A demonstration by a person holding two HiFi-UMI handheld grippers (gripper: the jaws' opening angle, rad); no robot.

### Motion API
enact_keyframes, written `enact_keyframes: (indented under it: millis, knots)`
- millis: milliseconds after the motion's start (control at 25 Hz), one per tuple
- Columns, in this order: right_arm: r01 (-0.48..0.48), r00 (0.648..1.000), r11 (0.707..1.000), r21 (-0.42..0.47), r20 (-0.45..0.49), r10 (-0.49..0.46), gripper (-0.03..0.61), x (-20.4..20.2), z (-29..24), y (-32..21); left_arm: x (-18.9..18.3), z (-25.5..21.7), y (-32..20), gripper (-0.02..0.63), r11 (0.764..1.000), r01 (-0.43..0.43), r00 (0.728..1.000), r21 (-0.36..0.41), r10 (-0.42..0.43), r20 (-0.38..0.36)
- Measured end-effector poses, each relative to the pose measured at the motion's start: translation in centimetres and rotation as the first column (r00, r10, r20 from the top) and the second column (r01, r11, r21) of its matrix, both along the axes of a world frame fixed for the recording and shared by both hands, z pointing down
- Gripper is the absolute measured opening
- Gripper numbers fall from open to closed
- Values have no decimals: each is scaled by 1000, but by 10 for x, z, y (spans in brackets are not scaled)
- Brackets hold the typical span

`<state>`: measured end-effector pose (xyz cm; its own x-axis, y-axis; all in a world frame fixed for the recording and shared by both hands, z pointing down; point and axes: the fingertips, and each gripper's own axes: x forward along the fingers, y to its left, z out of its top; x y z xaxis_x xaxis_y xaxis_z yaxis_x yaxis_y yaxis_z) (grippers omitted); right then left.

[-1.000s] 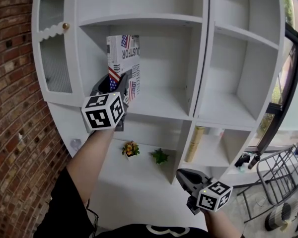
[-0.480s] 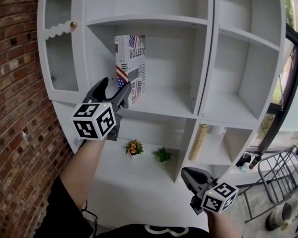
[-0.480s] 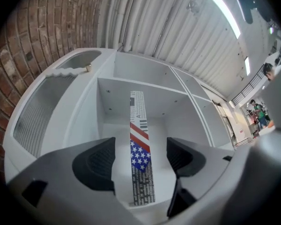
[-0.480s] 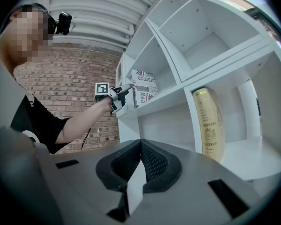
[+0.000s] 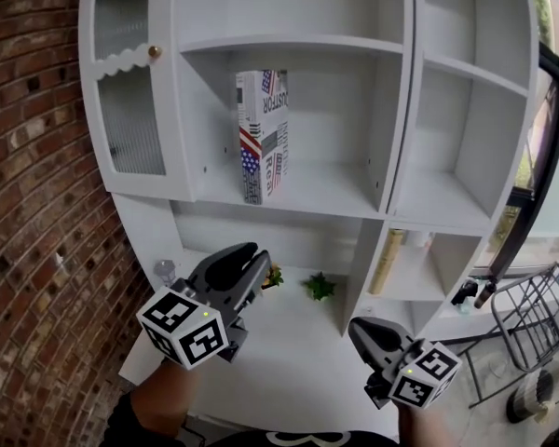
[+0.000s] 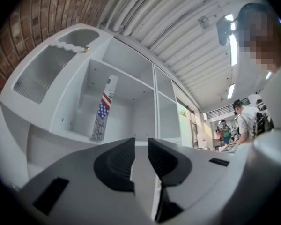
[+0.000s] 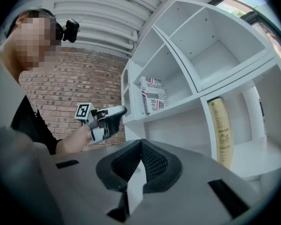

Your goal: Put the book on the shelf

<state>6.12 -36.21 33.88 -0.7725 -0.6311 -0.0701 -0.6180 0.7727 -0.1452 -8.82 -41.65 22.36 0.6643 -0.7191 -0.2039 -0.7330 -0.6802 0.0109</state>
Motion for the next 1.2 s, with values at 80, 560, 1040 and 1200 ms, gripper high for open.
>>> enact_keyframes:
  millis: [80,560,1040,1200]
  knots:
    - [14,1000,1000,1,16,-14,9,-9,-3,9,7,22,22,41,997,-64,998,-51,64,-10]
    - [92,994,996,-11,65,-91,9,-57,0,59,18,94,123,2,951,-232,973,-202,229,-38]
    - [109,990,994,11,83,-110,9,-61,5,88,15,101,155,2,947,-239,971,-212,232,-59]
    - [101,994,994,29,50,-102,9,-58,6,94,17,103,159,2,950,-225,974,-216,225,-27]
